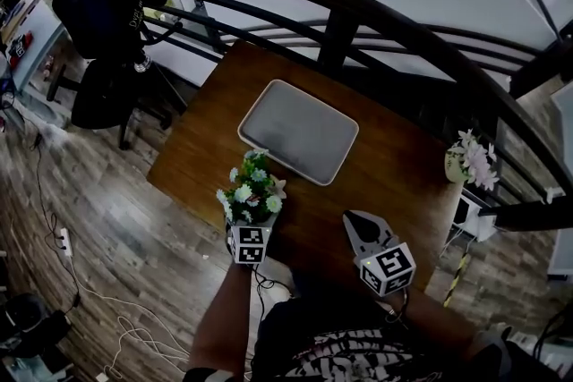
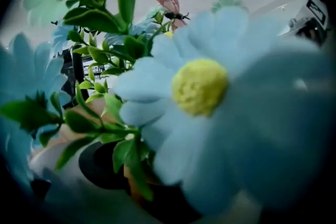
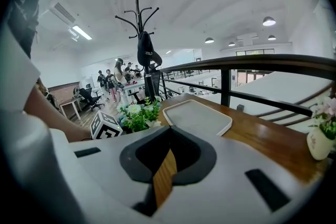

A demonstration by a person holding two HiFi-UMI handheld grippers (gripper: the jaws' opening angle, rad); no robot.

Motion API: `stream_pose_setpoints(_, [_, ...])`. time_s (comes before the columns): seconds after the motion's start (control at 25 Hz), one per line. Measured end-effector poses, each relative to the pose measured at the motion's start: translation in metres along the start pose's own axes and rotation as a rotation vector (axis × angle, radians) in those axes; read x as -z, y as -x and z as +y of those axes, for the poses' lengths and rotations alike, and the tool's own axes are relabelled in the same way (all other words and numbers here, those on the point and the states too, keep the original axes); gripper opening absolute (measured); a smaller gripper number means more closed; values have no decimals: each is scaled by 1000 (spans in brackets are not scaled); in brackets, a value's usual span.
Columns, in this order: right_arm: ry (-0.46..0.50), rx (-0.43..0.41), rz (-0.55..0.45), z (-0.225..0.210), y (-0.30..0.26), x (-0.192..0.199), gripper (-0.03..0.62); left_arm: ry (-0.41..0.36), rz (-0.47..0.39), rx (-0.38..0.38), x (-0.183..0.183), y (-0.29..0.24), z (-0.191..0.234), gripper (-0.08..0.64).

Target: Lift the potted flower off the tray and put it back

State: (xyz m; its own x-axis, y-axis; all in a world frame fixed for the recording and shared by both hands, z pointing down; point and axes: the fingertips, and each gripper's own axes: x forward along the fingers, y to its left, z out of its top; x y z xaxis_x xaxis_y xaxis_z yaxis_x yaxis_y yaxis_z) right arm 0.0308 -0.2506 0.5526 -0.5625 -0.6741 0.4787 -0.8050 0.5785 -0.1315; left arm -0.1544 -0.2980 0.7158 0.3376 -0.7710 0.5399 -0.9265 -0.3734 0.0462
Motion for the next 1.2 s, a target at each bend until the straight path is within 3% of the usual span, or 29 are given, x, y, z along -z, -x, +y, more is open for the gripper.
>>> stream_pose_setpoints(0.2, [-4,2,-6,-3,-3,-3,-2,10,-13,-22,-5,6,2,479])
stream_pose_setpoints(0.6, [-29,3,-30,-9,-2,-7,-2,-17,-70,-33,-67,8,3,479])
stream_pose_setpoints(0.84, [-60,37,-31,-33,-6,-9,-2,-25,-122,-26,-117,-28,16,479])
stream_pose_setpoints(1.2, [-97,86,-50,-69,-20,-23,-2,-42,-114,9,-163,-109,26,479])
